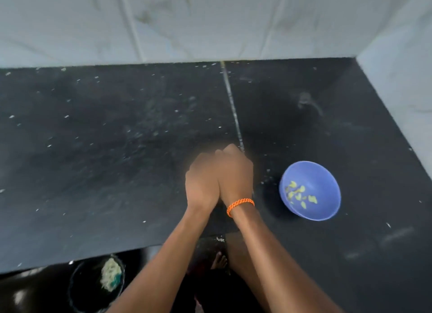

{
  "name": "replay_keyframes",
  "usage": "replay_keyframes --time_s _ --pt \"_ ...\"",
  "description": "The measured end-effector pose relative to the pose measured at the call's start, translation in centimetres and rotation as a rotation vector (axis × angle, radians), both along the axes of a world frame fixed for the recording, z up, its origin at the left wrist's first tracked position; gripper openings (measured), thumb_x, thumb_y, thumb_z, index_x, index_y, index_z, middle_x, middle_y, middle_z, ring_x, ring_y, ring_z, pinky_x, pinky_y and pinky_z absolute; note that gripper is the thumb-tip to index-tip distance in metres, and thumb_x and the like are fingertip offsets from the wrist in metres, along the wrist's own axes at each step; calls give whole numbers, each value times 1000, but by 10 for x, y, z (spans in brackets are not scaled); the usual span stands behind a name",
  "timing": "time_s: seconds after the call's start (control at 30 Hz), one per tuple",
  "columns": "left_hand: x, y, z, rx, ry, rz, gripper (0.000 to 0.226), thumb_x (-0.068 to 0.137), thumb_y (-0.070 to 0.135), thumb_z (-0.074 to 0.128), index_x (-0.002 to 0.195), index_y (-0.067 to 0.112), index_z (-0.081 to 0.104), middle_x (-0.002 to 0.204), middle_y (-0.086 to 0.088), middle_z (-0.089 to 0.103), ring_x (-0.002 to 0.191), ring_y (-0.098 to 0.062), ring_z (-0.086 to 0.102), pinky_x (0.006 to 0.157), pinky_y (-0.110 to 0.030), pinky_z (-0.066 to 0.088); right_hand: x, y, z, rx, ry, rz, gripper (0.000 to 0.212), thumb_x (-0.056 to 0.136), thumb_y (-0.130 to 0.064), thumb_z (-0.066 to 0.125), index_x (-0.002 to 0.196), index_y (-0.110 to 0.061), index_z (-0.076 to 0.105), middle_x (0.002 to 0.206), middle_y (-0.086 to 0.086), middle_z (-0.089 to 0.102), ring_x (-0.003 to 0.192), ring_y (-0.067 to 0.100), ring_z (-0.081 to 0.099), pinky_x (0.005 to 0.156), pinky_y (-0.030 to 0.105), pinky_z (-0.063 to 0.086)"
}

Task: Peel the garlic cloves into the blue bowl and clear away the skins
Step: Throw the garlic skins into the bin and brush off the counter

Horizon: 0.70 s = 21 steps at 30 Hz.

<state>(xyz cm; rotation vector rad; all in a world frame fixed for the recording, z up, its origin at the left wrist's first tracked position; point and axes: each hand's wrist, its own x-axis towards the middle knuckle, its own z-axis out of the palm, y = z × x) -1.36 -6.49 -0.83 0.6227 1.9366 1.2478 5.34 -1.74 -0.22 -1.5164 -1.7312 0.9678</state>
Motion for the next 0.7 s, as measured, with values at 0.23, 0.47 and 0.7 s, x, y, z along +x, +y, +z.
replay_keyframes --time_s 0.23,0.47,0.7 --pt "82 53 -2 -27 93 -210 28 104 10 57 84 22 73 78 7 75 72 -11 68 67 -36 55 97 39 1 67 -141 -154 17 99 -4 56 97 -18 66 100 -4 65 95 15 58 77 30 50" --pt "139 66 -4 -30 221 -355 13 91 27 82 92 33 70 82 9 72 76 -11 69 68 -34 57 188 53 -3 131 -248 -354 18 97 -1 60 99 -17 70 101 -4 64 98 17 51 75 25 42" --pt "135 66 -4 -85 308 -415 27 85 7 71 96 32 73 80 5 68 75 -19 66 69 -38 57 218 37 -20 130 -307 -487 31 95 0 61 121 -12 72 114 6 60 105 26 54 79 33 45"
